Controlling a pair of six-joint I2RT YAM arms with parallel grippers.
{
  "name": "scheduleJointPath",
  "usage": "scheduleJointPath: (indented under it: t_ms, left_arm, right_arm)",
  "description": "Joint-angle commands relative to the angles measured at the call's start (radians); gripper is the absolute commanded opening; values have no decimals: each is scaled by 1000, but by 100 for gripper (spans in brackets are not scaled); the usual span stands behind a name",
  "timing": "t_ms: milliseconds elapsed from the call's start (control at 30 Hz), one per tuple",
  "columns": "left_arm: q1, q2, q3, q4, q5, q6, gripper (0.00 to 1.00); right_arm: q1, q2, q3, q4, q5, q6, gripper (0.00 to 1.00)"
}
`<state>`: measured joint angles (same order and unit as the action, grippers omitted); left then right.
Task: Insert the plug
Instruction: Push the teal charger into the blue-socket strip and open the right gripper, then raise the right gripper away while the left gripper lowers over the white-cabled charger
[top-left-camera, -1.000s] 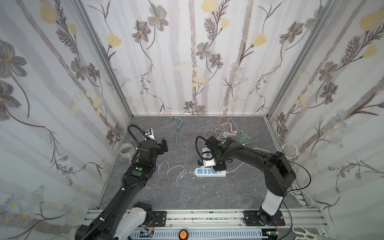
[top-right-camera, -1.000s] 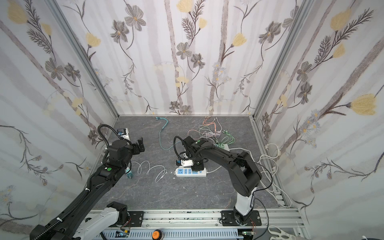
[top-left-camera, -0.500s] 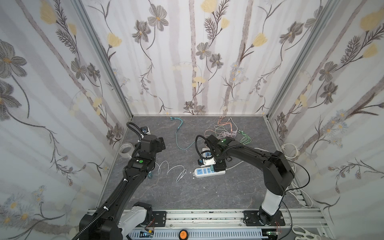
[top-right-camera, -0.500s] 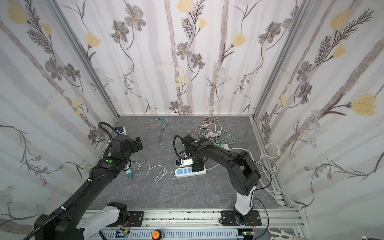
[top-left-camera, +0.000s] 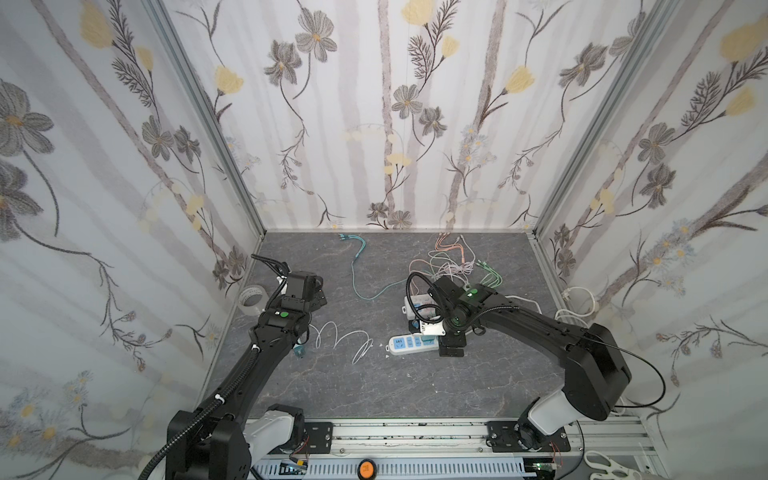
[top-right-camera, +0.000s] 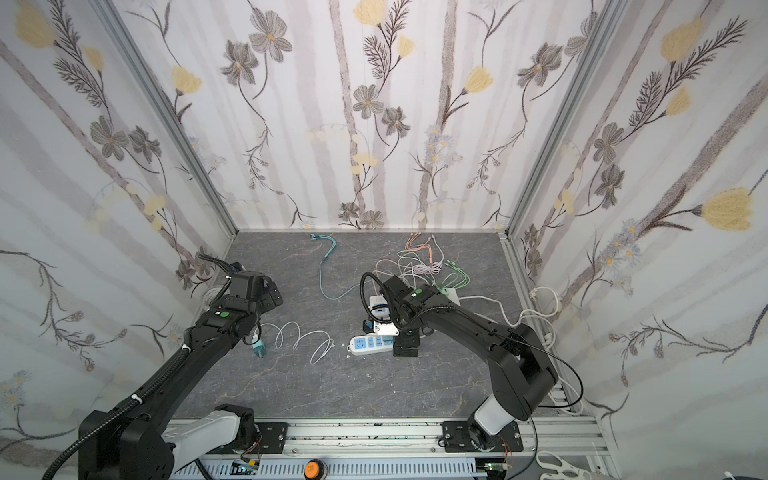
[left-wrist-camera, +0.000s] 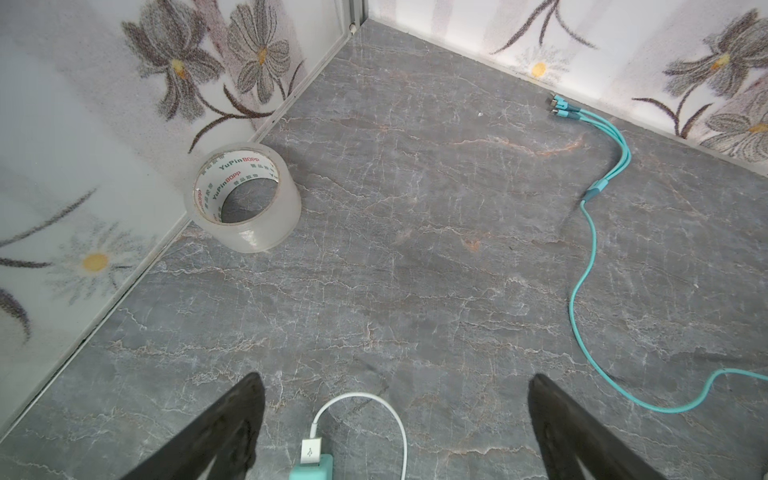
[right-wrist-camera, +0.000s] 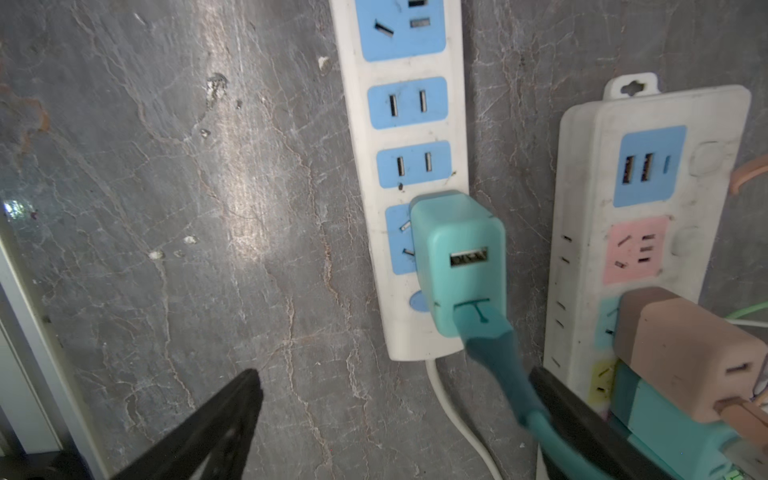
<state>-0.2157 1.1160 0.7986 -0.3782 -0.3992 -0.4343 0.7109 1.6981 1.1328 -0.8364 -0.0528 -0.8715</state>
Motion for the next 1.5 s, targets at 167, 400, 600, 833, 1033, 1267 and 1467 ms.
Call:
scheduleJointPath:
  t_ms: [167, 400, 600, 833, 1033, 1267, 1467]
  left_arm:
    - [1, -59, -62, -25, 83, -147, 100]
    - [-19, 0, -74, -119, 235, -304, 100]
    - [-121, 102, -86, -107, 255, -463, 100]
    - [-232, 229, -63, -2, 313, -548, 100]
    - [-295, 397, 71, 115, 363, -539, 100]
    - [-362, 626, 353, 24, 353, -430, 100]
    - [-396, 628, 482, -165, 163, -256, 100]
  right_arm:
    - [-69, -173, -126, 111, -125, -17, 99]
    - [-146, -249, -191, 71, -59, 11, 99]
    - [-211, -388, -282, 326, -99, 161, 99]
    - [-233, -472, -301, 514, 14, 347, 99]
    - [-276, -576, -360, 671, 62, 477, 99]
    - [-296, -610, -389, 707, 120, 565, 99]
    - [-307, -605, -386, 719, 171, 652, 99]
